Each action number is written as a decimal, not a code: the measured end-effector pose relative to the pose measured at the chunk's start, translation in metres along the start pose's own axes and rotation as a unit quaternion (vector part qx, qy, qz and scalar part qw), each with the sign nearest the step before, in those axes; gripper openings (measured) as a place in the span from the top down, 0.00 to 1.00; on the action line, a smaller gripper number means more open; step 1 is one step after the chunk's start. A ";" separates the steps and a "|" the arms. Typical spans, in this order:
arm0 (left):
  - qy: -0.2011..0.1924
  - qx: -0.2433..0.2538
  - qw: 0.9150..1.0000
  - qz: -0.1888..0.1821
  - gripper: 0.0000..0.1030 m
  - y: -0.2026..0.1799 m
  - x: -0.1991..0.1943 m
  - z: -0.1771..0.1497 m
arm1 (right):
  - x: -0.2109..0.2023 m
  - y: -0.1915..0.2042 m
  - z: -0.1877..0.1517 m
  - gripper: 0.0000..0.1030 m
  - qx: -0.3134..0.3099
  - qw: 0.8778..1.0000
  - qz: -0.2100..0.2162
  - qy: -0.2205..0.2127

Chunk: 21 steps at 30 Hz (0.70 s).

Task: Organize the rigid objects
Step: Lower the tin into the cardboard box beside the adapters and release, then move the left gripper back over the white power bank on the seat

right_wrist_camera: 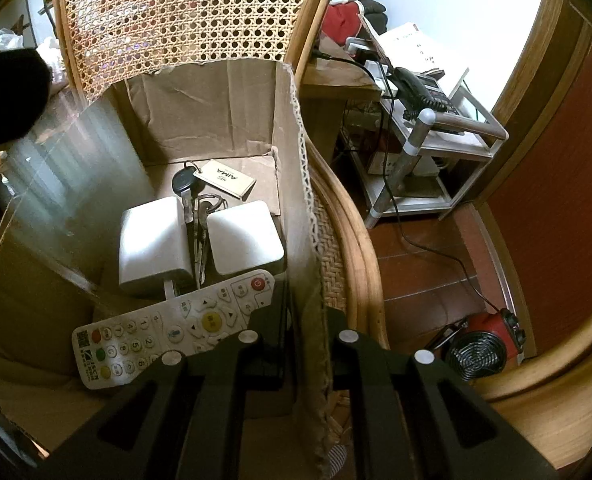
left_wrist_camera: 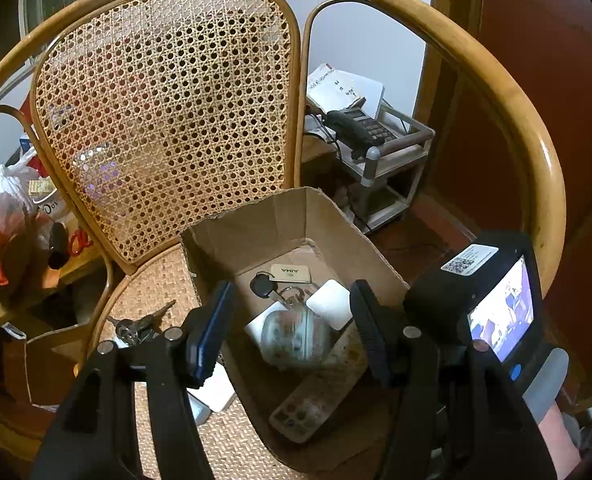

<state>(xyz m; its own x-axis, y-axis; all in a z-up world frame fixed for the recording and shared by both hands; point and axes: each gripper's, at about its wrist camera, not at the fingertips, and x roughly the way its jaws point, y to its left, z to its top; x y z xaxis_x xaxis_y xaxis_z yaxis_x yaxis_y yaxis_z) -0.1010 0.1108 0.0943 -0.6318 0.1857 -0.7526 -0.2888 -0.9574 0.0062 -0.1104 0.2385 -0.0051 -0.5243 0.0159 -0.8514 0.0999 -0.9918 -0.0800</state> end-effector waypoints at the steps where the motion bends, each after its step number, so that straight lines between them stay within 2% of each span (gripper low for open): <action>1: 0.000 0.000 1.000 -0.001 0.43 0.000 0.000 0.000 | 0.000 0.001 -0.002 0.89 -0.002 1.000 -0.001 0.001; 10: -0.007 -0.017 1.000 -0.002 0.42 0.020 -0.008 -0.004 | 0.000 0.002 0.000 0.89 -0.003 1.000 -0.001 0.002; 13: -0.010 -0.022 1.000 0.017 0.40 0.038 -0.013 -0.008 | 0.000 0.002 -0.001 0.89 -0.003 1.000 -0.001 0.002; 15: -0.008 -0.027 0.999 0.033 0.29 0.052 -0.012 -0.013 | -0.001 0.002 -0.001 0.89 -0.003 1.000 -0.001 0.002; 21: 0.031 -0.090 0.994 0.061 0.29 0.107 0.008 -0.049 | 0.000 0.002 0.000 0.89 -0.003 1.000 -0.001 0.002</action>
<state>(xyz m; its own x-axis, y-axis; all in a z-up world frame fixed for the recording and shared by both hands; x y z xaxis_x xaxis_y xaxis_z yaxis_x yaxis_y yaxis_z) -0.1014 -0.0010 0.0568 -0.6075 0.0568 -0.7923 -0.0760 -0.9970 -0.0132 -0.1096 0.2369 -0.0051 -0.5209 0.0183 -0.8534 0.1039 -0.9910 -0.0847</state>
